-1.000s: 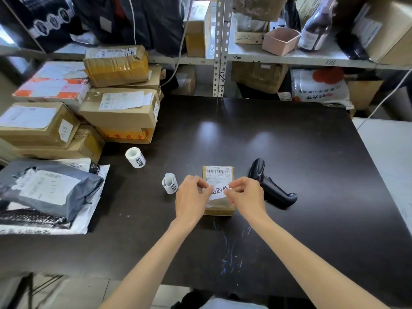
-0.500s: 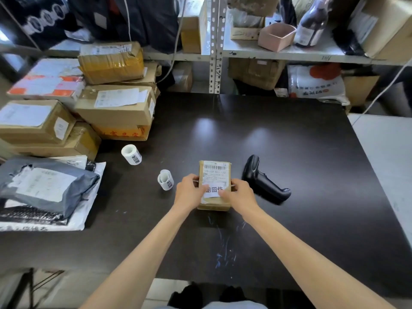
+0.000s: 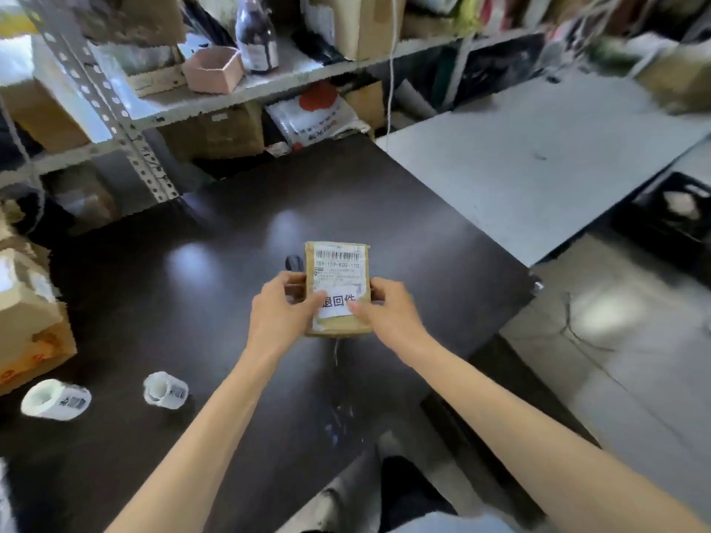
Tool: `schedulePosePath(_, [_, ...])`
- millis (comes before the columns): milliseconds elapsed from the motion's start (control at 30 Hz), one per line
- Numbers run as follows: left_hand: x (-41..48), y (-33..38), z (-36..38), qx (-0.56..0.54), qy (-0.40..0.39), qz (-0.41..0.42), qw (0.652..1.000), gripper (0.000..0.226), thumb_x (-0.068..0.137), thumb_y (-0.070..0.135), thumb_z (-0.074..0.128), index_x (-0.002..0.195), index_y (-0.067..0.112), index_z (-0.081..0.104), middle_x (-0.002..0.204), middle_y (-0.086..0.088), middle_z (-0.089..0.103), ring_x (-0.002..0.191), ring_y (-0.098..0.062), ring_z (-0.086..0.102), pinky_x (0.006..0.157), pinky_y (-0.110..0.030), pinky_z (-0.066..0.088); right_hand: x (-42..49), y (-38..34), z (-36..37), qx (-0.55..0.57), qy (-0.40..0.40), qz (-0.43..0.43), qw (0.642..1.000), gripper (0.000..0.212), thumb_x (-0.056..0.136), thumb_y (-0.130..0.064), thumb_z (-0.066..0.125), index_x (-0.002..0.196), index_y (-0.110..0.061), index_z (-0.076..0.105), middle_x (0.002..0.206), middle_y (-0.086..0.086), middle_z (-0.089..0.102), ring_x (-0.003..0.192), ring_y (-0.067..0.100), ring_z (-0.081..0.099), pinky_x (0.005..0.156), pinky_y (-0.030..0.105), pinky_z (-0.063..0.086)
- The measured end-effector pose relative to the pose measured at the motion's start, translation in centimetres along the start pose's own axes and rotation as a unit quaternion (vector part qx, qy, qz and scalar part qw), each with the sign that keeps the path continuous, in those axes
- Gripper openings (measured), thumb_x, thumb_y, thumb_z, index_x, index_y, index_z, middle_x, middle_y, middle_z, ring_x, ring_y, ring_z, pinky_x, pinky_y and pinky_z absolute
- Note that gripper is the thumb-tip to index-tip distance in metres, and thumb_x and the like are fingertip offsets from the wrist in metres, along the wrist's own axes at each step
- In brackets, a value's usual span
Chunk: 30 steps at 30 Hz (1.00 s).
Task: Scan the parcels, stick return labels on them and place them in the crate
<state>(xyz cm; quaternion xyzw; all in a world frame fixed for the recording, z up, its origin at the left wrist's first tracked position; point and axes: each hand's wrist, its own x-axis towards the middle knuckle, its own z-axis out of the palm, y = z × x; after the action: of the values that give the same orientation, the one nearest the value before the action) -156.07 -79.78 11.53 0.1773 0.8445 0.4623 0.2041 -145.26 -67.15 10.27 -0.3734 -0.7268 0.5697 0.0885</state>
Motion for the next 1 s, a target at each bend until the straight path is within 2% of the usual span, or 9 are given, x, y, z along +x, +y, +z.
schedulePosePath(100, [-1.6,2.3,4.8,0.001,-0.101,0.031,0.994,0.034,0.082,0.025,0.076,0.114,0.016,0.066,0.106,0.002,0.072,0.093,-0.014,0.068,0.089,-0.037,0.055,-3.8,3.2,-4.4,0.031,0.096,0.032,0.994,0.032,0.088,-0.015,0.067,0.120,-0.014,0.066,0.114,0.000,0.071,0.099,0.014,0.067,0.086,0.031,0.056])
schedulePosePath(200, [-4.3,4.4,10.9,0.005,-0.199,0.068,0.978,0.036,0.083,0.024,0.076,0.115,0.013,0.065,0.108,-0.001,0.071,0.092,-0.016,0.069,0.085,-0.037,0.057,-8.2,7.2,-9.0,0.050,0.198,0.066,0.977,0.030,0.088,-0.013,0.066,0.117,-0.016,0.067,0.111,-0.001,0.072,0.096,0.011,0.067,0.080,0.023,0.054])
schedulePosePath(267, [-6.7,5.5,15.2,0.015,-0.263,0.103,0.959,0.036,0.084,0.025,0.076,0.115,0.013,0.064,0.108,0.000,0.070,0.091,-0.012,0.068,0.077,-0.028,0.058,-11.3,10.2,-12.0,0.059,0.256,0.098,0.960,0.030,0.089,-0.014,0.065,0.119,-0.018,0.066,0.111,-0.004,0.071,0.096,0.008,0.066,0.076,0.020,0.053])
schedulePosePath(400, [-11.6,7.1,23.4,0.042,-0.362,0.146,0.920,0.035,0.085,0.027,0.074,0.116,0.014,0.063,0.109,0.002,0.071,0.092,-0.009,0.067,0.082,-0.031,0.057,-16.6,15.5,-17.3,0.087,0.348,0.161,0.919,0.032,0.089,-0.014,0.066,0.121,-0.019,0.065,0.114,-0.004,0.071,0.100,0.010,0.066,0.090,0.034,0.055])
schedulePosePath(467, [-13.6,7.6,27.1,0.059,-0.392,0.154,0.905,0.035,0.086,0.026,0.072,0.118,0.014,0.062,0.110,0.001,0.071,0.093,-0.010,0.068,0.083,-0.033,0.058,-18.5,17.7,-19.5,0.082,0.379,0.187,0.903,0.032,0.089,-0.016,0.067,0.121,-0.018,0.066,0.114,-0.004,0.071,0.100,0.011,0.066,0.089,0.037,0.055])
schedulePosePath(600, [-15.5,7.3,33.9,0.081,-0.434,0.145,0.886,0.039,0.087,0.024,0.072,0.123,0.013,0.062,0.112,-0.001,0.071,0.094,-0.010,0.068,0.084,-0.037,0.059,-19.6,22.1,-22.9,0.075,0.416,0.219,0.879,0.019,0.084,-0.027,0.073,0.100,-0.018,0.072,0.097,-0.007,0.074,0.087,0.013,0.069,0.078,0.036,0.057])
schedulePosePath(700, [-15.2,6.0,38.1,0.097,-0.456,0.127,0.876,0.037,0.087,0.023,0.072,0.121,0.013,0.063,0.110,0.000,0.071,0.094,-0.010,0.068,0.082,-0.035,0.059,-18.3,25.5,-24.9,0.058,0.410,0.270,0.869,0.018,0.081,-0.027,0.077,0.090,-0.014,0.069,0.096,-0.003,0.073,0.083,0.016,0.069,0.070,0.034,0.057])
schedulePosePath(833, [-12.3,3.6,43.6,0.122,-0.470,0.112,0.867,0.036,0.085,0.022,0.073,0.119,0.013,0.065,0.104,0.005,0.071,0.084,0.004,0.065,0.068,-0.008,0.050,-14.0,30.7,-27.0,0.051,0.373,0.325,0.868,0.021,0.078,-0.025,0.078,0.085,-0.011,0.065,0.093,0.002,0.073,0.082,0.020,0.067,0.069,0.034,0.055])
schedulePosePath(1000, [-7.6,-1.4,52.1,0.151,-0.494,0.099,0.850,0.035,0.084,0.020,0.075,0.115,0.009,0.063,0.092,0.015,0.062,0.073,0.022,0.056,0.062,0.003,0.040,-6.8,39.5,-28.1,0.072,0.363,0.399,0.839,0.021,0.074,-0.021,0.080,0.086,-0.011,0.065,0.093,0.002,0.073,0.085,0.022,0.068,0.077,0.043,0.057])
